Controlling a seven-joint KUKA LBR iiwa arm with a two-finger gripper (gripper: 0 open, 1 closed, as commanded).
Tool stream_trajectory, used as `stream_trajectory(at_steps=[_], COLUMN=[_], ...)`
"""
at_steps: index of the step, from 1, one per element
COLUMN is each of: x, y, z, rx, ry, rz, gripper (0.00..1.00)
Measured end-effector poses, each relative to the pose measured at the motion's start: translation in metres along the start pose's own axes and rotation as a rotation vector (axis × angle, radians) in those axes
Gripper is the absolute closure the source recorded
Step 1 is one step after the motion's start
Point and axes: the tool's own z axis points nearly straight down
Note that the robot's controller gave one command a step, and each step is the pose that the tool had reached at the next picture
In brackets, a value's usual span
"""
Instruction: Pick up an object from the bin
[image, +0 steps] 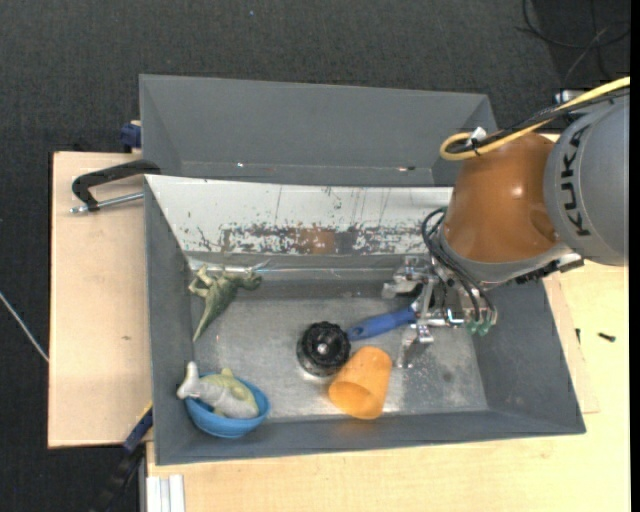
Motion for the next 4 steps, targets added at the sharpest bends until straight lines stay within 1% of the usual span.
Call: stream_trajectory(at_steps=[1, 2, 3, 4], x=[0.032, -0.011, 0.003, -0.019], y=[-0.075, -0.024, 0.065, 0.157], z=[0.058, 0.068, 0.066, 0.073], rx=[0.003, 0.013, -0.003, 0.003], ry=[-0.002, -0.004, -0.008, -0.024], rz=[-0.238, 0.045, 0.106, 0.122], gripper=[0.0, 0.0, 0.0, 0.0])
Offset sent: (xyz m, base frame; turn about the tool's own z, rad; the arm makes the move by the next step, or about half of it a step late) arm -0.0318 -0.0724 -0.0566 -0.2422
